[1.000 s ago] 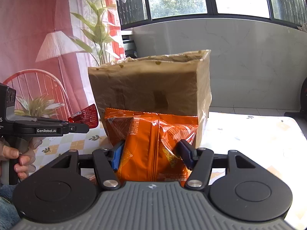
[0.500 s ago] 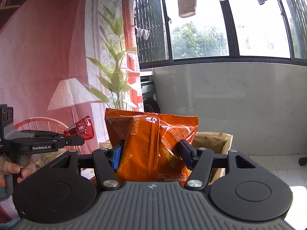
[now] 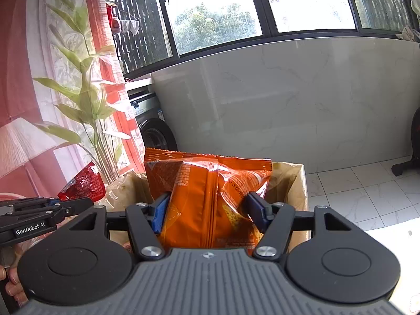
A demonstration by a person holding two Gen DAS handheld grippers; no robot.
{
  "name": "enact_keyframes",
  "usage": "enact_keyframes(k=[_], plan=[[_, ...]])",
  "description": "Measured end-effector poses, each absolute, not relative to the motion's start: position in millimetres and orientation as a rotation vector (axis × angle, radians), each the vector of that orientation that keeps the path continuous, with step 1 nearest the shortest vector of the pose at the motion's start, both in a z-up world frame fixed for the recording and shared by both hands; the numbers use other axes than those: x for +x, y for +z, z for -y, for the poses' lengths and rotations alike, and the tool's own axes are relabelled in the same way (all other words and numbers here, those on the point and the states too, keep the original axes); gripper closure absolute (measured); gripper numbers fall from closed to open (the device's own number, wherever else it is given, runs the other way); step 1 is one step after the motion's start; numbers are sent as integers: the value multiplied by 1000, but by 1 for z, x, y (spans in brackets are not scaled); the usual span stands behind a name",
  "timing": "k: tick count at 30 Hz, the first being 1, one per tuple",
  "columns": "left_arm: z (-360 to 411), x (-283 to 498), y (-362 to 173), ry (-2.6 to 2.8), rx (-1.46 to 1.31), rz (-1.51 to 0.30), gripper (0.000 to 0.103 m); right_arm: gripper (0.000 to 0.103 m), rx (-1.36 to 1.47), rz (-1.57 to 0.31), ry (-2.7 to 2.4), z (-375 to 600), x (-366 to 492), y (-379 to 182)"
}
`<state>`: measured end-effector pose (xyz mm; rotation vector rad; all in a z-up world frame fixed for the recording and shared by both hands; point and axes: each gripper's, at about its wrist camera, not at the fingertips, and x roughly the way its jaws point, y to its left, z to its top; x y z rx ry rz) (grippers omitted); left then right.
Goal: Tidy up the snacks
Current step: 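Lift both held items and carry them over the cardboard box, then open both tools to drop the orange bag and red packet into the box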
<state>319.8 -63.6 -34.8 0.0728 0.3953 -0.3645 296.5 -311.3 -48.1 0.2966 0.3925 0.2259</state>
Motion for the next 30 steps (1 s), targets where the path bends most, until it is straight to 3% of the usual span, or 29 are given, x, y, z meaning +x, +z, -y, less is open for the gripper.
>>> enact_keyframes(k=[3,4,20,30], plan=[[63,323,-41,-360,56,-418,46,22,317,-410,220,312,298,-53],[61,322,-42,-356,45,-413,44,21,321,-406,218,314,296,-52],[22,258,-33,-329,6,-443,44,19,291,-294,253,320,213,-41],[7,203,-71,-316,7,-512,44,19,233,-286,236,300,143,-88]])
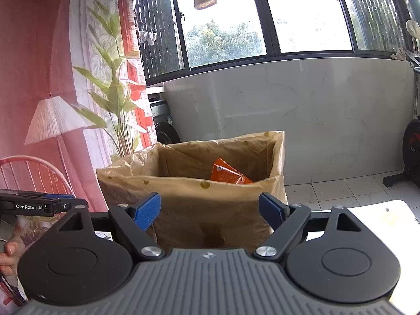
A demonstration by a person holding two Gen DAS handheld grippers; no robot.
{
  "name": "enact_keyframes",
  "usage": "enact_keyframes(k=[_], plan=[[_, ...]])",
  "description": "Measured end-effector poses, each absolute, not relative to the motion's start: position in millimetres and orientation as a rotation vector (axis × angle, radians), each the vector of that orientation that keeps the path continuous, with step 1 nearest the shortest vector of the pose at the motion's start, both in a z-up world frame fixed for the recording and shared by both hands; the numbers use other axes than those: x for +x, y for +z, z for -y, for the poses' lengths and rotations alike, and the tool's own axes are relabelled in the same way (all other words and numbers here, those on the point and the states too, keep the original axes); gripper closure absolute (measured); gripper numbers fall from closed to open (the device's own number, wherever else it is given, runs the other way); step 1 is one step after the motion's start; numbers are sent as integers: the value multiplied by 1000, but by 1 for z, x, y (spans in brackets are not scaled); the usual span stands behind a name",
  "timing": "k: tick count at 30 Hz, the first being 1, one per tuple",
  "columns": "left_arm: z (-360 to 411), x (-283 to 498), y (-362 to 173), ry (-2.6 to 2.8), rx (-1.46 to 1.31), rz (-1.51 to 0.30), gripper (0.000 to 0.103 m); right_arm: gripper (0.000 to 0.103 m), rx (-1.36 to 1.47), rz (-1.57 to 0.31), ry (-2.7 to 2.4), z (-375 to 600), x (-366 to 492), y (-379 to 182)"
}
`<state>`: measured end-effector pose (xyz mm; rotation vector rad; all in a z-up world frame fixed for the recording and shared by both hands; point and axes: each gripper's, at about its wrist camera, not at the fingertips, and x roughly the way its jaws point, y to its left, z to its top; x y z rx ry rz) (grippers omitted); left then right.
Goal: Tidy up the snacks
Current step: 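Open both tools to drop the orange bag and red packet into the box, then move both open tools back toward the remaining bread and blue-white packets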
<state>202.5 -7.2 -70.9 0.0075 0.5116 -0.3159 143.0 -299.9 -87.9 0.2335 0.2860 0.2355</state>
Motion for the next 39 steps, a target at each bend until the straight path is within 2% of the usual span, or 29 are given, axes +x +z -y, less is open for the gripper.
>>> enact_keyframes(k=[11,21,30,39], plan=[[2,185,-124,-269,-23,-634,45,19,257,-479,170,294,110,-164],[3,161,-166,-243,-111,-751,45,19,314,-627,44,309,100,-205],[4,159,-177,-260,-133,-792,46,19,338,-634,137,297,92,-211],[4,153,-178,-281,-133,-802,46,20,222,-655,298,262,86,-209]])
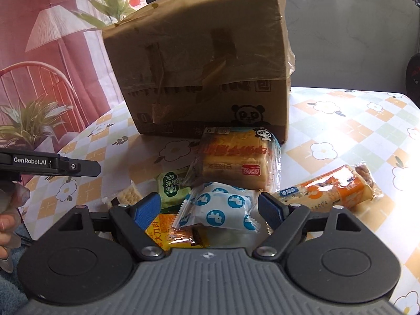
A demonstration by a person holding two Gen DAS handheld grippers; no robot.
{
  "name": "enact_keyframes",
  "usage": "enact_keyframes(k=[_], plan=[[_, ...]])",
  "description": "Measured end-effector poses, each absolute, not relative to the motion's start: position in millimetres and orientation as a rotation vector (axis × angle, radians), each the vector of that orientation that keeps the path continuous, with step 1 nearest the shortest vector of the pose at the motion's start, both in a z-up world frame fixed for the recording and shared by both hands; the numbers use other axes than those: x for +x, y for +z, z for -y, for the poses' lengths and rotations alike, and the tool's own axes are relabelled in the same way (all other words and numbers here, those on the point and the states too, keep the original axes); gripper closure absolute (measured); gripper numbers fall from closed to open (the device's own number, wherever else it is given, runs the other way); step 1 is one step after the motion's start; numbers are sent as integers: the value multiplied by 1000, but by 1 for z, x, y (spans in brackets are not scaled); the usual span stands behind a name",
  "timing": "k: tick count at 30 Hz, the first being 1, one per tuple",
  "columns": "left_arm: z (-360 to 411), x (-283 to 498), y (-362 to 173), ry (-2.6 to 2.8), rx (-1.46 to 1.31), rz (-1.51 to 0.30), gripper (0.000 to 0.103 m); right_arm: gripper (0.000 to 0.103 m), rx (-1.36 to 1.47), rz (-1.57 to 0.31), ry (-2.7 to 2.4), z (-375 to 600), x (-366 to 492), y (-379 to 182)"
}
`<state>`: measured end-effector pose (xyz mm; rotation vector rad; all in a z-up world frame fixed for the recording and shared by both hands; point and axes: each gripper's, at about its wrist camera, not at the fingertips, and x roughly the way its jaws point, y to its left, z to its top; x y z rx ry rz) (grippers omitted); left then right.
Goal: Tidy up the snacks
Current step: 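Move both open tools back toward the remaining bread and blue-white packets, then close the right tool on the yellow snack packet while the left tool approaches the cracker packet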
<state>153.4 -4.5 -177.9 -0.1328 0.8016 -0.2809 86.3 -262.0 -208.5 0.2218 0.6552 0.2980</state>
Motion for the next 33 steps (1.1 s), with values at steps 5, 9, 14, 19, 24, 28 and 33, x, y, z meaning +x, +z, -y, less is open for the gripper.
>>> enact_keyframes(k=[5,9,14,19,24,28,33], plan=[[2,149,-178,-280,-120,-795,46,21,196,-695,345,247,81,-214],[0,146,-179,-294,-127,-796,46,21,186,-730,329,242,79,-216],[-5,145,-182,-302,-147,-804,46,21,155,-741,295,241,77,-211],[-8,142,-185,-318,-162,-798,46,21,150,-750,268,247,72,-210],[-13,141,-185,-313,-175,-794,46,21,130,-781,234,248,72,-212],[-15,141,-185,-313,-185,-792,46,21,75,-814,247,240,75,-218],[-16,142,-186,-312,-189,-794,46,27,-45,-793,288,224,77,-216]])
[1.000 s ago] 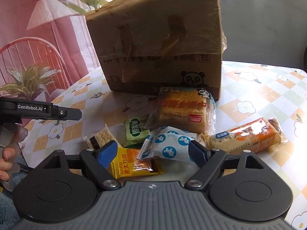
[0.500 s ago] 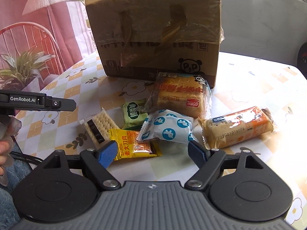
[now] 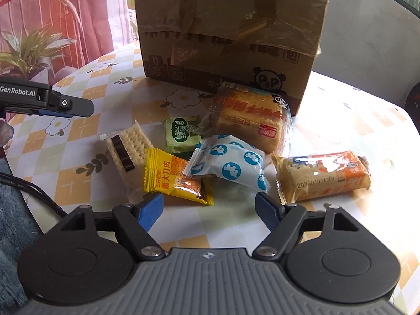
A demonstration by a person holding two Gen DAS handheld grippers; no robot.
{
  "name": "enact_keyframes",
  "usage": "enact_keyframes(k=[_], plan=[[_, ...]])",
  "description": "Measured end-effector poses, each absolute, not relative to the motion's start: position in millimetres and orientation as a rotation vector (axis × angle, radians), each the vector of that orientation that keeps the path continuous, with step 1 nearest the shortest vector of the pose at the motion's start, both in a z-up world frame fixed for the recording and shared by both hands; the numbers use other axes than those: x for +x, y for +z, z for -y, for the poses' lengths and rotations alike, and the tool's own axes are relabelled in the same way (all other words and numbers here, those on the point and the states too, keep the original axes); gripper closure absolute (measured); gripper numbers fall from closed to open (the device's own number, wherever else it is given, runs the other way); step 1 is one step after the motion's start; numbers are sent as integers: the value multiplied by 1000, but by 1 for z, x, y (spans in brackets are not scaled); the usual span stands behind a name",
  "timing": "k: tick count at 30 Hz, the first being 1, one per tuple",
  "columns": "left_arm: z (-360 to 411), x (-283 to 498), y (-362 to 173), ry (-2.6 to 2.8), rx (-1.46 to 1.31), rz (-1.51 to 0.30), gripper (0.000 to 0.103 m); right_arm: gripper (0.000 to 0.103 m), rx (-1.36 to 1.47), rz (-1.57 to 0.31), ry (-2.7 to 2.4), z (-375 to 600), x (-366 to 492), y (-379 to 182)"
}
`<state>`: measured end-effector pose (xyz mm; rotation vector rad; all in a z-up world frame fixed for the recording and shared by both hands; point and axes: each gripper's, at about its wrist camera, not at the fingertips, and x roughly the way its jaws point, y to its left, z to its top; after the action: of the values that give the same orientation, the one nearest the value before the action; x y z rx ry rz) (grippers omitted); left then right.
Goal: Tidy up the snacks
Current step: 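Close the right tool on the yellow snack packet while the left tool approaches the cracker packet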
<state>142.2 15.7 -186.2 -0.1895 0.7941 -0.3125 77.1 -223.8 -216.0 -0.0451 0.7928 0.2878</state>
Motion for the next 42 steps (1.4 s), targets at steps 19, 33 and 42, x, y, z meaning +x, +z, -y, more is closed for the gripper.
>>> enact_keyframes(k=[19,33,42], plan=[[-12,142,-190,-326,-161,-812,46,44,41,-806,515,191,116,-218],[-9,143,-194,-316,-147,-839,46,41,-217,-740,652,184,120,-222],[-12,145,-196,-300,-154,-849,46,33,-261,-721,660,175,116,-220]])
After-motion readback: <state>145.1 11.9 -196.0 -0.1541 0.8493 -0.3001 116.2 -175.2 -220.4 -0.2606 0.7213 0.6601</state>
